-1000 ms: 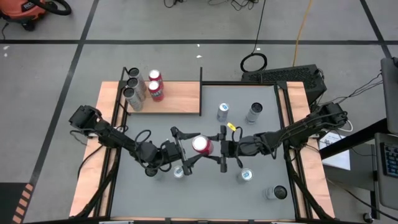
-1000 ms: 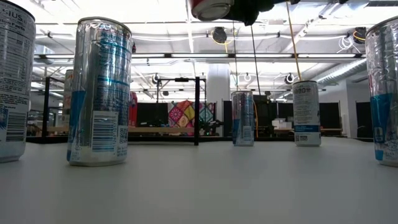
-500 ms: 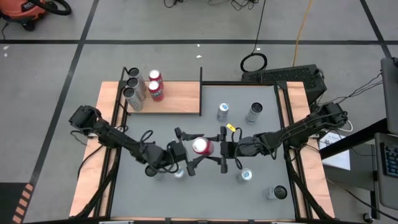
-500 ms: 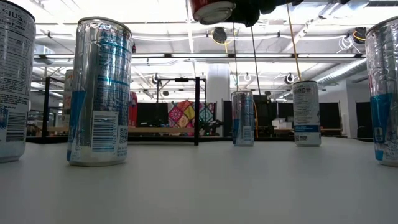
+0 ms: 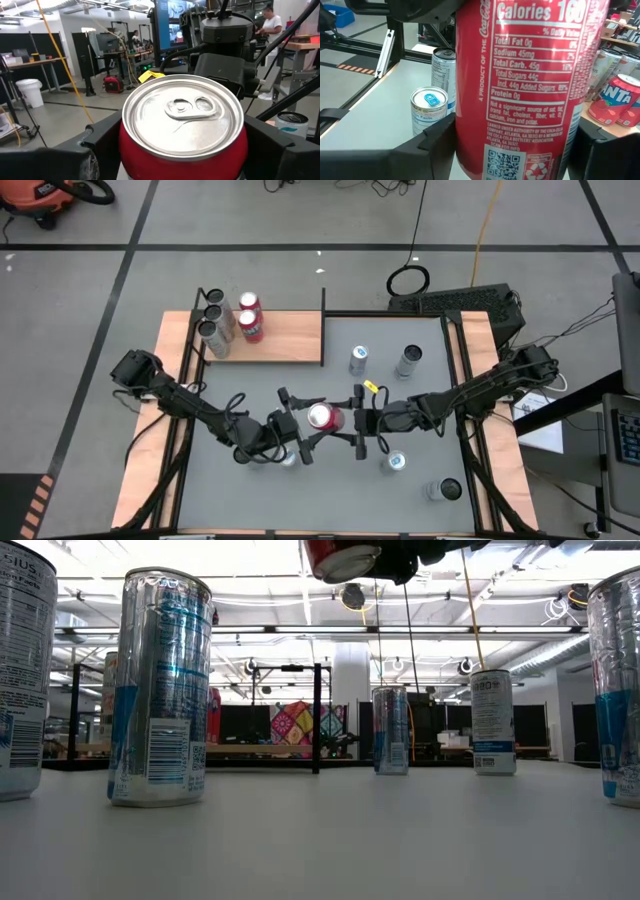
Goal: Place canned beverage on shelf
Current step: Put the red soda can on the shelf aligned with the other red soda can
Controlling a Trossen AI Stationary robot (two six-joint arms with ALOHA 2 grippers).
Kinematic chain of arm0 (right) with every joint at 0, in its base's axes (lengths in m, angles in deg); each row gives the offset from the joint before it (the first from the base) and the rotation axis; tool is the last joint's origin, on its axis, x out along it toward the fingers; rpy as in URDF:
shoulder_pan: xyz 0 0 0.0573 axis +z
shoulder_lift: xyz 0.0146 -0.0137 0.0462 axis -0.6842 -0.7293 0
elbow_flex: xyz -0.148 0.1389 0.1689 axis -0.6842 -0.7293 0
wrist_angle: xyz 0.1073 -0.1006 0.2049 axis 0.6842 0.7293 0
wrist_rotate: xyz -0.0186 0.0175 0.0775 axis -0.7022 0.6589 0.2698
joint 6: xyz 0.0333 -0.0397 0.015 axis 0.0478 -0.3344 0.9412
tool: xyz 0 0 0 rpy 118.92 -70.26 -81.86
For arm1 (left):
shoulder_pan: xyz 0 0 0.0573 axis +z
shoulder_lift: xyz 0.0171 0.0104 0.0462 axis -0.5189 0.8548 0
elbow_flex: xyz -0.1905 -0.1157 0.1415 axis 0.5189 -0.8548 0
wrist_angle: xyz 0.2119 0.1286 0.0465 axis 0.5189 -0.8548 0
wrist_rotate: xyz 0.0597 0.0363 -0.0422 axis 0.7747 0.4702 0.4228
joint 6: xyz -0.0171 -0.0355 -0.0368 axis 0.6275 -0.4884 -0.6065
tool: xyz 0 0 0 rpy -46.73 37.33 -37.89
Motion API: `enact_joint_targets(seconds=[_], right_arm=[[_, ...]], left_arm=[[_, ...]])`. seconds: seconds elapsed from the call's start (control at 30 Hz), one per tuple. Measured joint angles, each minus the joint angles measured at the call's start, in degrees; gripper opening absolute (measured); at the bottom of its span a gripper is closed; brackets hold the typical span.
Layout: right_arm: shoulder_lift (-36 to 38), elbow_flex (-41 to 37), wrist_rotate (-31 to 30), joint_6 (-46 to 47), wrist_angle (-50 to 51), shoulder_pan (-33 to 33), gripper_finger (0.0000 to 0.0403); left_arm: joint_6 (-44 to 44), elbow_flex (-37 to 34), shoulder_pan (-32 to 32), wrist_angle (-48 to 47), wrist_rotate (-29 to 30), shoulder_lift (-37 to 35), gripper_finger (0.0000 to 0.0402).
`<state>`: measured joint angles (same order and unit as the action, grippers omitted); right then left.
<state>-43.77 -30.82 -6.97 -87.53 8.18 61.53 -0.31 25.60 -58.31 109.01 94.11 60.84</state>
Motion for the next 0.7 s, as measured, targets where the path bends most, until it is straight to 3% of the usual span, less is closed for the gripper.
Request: enact_joint_targets(seconds=[0.33, 0.7], right_arm=[[0.02, 0.13, -0.13, 0.28, 2.33, 0.07, 0.0266], [0.17, 0.15, -0.66, 2.78, 8.40, 0.15, 0.0306]], left_arm=[[-0.26, -0.02, -0.39, -0.50, 0.22, 0.12, 0.0300], [-1.55, -0.07, -2.01, -0.64, 8.49, 0.13, 0.0299]])
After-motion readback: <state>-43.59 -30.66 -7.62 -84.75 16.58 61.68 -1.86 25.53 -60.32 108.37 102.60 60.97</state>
